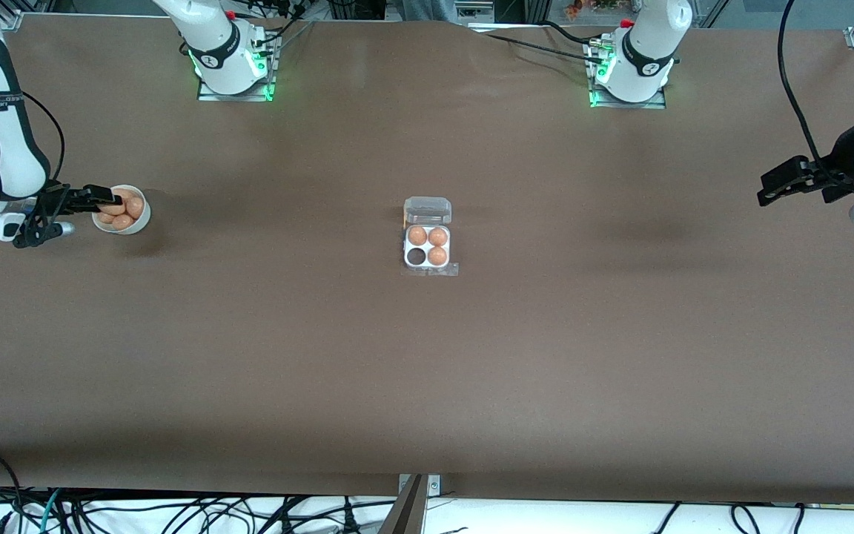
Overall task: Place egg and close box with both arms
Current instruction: 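Move the right gripper over the egg bowl and lower it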
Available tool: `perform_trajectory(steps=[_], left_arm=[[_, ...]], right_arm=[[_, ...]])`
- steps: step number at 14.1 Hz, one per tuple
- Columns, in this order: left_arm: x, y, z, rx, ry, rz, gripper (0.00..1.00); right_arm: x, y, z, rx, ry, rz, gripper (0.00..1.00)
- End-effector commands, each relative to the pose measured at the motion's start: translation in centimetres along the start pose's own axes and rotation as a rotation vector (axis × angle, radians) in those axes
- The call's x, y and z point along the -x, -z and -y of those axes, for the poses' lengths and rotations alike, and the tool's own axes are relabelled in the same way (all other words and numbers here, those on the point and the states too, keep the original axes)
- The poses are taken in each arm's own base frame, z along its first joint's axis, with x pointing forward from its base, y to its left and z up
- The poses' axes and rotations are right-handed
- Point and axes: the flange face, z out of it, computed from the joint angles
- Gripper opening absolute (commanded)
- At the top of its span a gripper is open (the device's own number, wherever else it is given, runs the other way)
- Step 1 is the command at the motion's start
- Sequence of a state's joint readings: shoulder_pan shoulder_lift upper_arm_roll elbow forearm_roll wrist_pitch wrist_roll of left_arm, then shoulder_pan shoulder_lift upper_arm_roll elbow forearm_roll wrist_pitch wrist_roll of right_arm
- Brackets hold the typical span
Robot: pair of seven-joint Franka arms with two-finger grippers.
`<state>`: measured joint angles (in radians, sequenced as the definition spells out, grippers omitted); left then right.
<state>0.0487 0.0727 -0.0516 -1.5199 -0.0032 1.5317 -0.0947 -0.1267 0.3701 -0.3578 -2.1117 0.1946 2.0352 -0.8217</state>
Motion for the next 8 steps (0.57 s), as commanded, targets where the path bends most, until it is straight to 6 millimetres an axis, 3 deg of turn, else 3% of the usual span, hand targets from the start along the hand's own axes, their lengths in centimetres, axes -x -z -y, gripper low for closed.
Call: perform_trajectory(steps=[1,8], left_arm=[[-0.06,0.48,0.03,-0.018,-0.022,0.003,1.0],[-0.05,0.48,-0.06,-0.019,-0.023,0.003,1.0]], right_arm=[[0.25,-0.15,0.12,-0.037,0.009,0.003,0.58],[0.19,-0.02,0.11,-0.037,0.009,0.002,0.44]])
